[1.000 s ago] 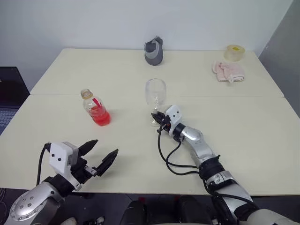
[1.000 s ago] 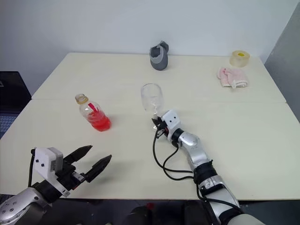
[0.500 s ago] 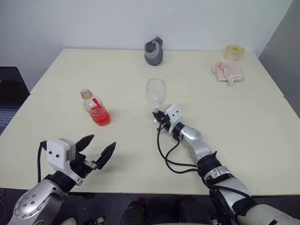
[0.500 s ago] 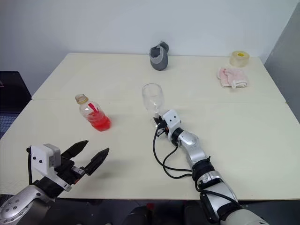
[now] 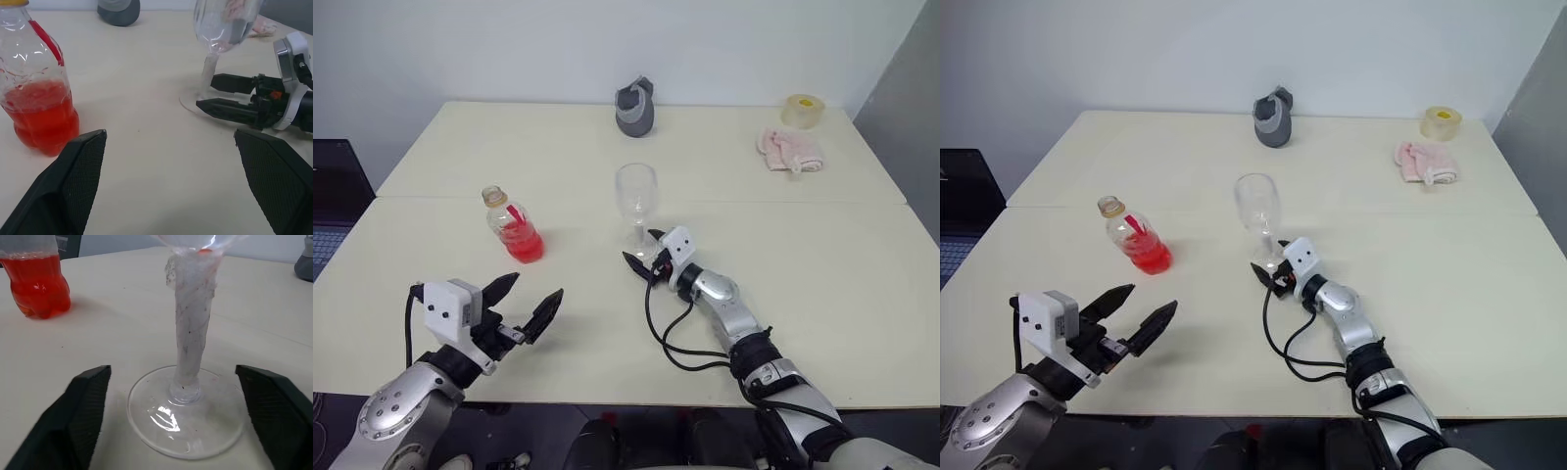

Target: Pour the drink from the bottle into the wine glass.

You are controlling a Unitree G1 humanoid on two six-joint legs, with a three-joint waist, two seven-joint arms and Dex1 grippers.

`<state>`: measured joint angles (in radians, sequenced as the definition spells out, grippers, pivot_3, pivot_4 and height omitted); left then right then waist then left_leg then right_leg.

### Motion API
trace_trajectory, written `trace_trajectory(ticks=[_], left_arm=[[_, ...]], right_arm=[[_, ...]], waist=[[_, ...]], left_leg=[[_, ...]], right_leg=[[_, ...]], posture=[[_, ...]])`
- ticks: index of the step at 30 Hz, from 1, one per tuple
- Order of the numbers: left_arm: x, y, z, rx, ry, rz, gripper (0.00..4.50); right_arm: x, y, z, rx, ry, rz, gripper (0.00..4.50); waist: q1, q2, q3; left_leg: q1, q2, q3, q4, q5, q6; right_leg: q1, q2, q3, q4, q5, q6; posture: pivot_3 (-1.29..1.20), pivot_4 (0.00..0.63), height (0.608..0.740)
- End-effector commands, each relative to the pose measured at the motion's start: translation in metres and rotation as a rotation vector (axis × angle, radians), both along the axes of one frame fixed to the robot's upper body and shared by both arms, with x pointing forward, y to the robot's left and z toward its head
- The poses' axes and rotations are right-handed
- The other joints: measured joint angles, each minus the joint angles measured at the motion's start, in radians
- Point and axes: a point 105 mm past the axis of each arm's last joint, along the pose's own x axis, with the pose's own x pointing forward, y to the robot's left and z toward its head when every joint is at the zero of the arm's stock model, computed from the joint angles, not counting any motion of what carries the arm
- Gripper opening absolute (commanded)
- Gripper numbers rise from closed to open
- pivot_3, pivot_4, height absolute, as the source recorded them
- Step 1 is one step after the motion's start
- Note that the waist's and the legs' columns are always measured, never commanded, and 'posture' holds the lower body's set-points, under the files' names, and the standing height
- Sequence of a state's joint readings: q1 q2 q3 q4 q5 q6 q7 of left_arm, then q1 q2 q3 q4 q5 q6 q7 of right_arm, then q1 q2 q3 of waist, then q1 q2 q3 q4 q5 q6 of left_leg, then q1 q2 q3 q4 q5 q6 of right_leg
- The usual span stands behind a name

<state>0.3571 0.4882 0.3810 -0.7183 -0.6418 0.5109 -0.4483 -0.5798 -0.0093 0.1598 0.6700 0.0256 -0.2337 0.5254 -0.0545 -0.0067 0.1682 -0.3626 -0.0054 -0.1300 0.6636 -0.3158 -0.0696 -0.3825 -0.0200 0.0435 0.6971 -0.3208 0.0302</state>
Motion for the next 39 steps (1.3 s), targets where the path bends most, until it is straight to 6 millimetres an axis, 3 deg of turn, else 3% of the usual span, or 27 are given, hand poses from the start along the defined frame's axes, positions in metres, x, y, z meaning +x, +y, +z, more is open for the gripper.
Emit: trace_trajectory(ticks=[1, 8, 14, 22, 28, 39], left_arm=[[0.000, 0.001, 0.007, 0.014, -0.041, 0.001, 4.50], [0.002, 0.019, 0.001, 0.026, -0.030, 0.085, 4.50], [0.014, 0.038, 0.000, 0.029, -0.065, 0.223, 4.50], [0.028, 0.053, -0.008, 0.038, -0.080, 0.297, 4.50], [0.038, 0.065, -0.011, 0.068, -0.105, 0.330, 4.50], [0.070, 0.073, -0.006, 0.088, -0.142, 0.298, 4.50]], right_arm=[[-0.003, -0.008, 0.003, -0.005, -0.009, 0.001, 4.47], [-0.028, -0.044, 0.006, -0.043, -0.014, 0.028, 4.47], [-0.059, -0.067, 0.039, 0.028, -0.017, 0.113, 4.47], [-0.122, -0.059, 0.082, 0.142, 0.012, 0.400, 4.47], [-0.117, -0.053, 0.095, 0.165, -0.005, 0.385, 4.47], [-0.109, -0.047, 0.091, 0.136, -0.027, 0.350, 4.47]], waist=[[0.001, 0.000, 0.000], [0.016, 0.000, 0.000], [0.022, 0.000, 0.000], [0.022, 0.000, 0.000], [0.022, -0.001, 0.000], [0.024, -0.001, 0.000]], left_leg=[[0.000, 0.000, 0.000, 0.000, 0.000, 0.000], [0.000, 0.000, -0.002, 0.000, 0.000, 0.000], [0.000, 0.000, -0.003, 0.000, -0.001, 0.001], [0.000, 0.000, -0.004, 0.000, -0.001, 0.001], [0.001, -0.001, -0.004, 0.000, -0.001, 0.002], [-0.001, -0.001, -0.004, -0.001, 0.000, 0.000]], right_leg=[[0.000, 0.000, 0.000, 0.000, 0.000, 0.000], [0.002, -0.001, 0.000, -0.002, 0.000, 0.000], [0.003, -0.001, 0.000, -0.003, 0.000, 0.000], [0.004, 0.000, -0.001, -0.005, 0.000, 0.000], [0.005, 0.000, -0.002, -0.006, 0.000, 0.000], [0.005, -0.001, -0.003, -0.008, 0.000, 0.000]], posture=[[0.00, 0.150, 0.740], [0.00, 0.150, 0.740], [0.00, 0.150, 0.740], [0.00, 0.150, 0.740], [0.00, 0.150, 0.740], [0.00, 0.150, 0.740]])
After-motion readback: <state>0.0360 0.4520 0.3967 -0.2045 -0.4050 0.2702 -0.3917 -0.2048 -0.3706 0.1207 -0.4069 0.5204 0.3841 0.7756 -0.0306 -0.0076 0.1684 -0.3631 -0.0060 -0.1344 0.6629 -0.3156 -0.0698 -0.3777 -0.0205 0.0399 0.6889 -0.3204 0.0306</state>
